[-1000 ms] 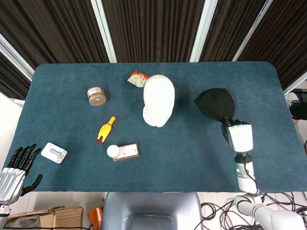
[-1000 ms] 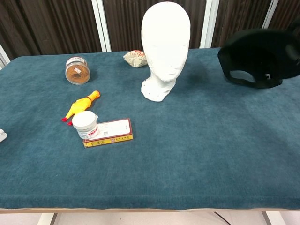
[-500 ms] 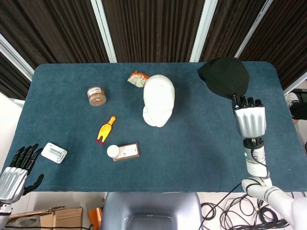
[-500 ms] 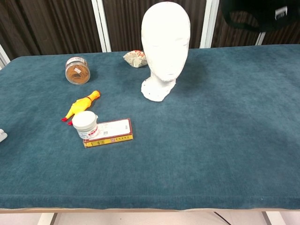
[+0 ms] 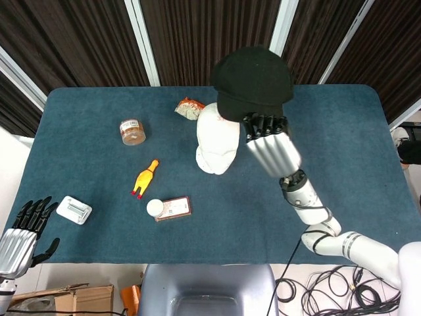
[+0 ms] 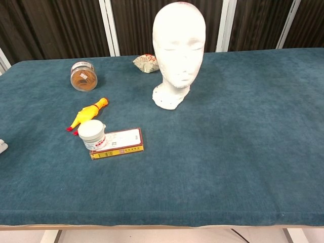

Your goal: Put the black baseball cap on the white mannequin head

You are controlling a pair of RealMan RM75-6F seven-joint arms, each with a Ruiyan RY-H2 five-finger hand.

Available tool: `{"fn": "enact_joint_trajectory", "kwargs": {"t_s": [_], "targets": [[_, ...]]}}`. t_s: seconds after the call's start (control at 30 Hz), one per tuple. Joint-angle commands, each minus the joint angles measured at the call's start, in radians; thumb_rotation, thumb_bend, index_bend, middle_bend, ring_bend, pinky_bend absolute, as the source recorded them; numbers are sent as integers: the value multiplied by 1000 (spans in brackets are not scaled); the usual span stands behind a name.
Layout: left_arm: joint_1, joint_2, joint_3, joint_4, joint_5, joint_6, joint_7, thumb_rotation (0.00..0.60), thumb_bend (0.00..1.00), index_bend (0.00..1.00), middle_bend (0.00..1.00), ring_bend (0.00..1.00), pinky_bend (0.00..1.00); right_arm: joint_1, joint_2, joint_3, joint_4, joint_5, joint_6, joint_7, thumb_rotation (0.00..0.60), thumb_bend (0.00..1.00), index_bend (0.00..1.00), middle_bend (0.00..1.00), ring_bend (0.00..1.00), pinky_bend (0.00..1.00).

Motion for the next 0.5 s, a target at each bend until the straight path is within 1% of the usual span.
{"fn": "enact_joint_trajectory", "kwargs": {"t_s": [0.03, 0.3, 0.4, 0.5], "targets": [[1, 1, 1, 0, 1, 0, -3, 600, 387, 0, 0, 0, 0, 38, -31, -11, 10, -21, -49, -58, 600, 386, 1000, 823, 836, 1000], [2, 4, 3, 0, 9, 8, -8, 600, 387, 0, 0, 0, 0, 37, -60, -64, 39, -48, -69, -85, 600, 382, 1000, 824, 837, 1000], [2, 4, 4, 0, 10, 9, -9, 600, 387, 0, 0, 0, 0, 33, -61, -72, 39, -51, -69, -85, 600, 382, 1000, 824, 837, 1000], [5, 5, 4, -1, 12, 15, -11, 600, 386, 0, 0, 0, 0, 13, -66, -105, 28, -66, -62, -83, 600, 382, 1000, 825, 838, 1000]]}}
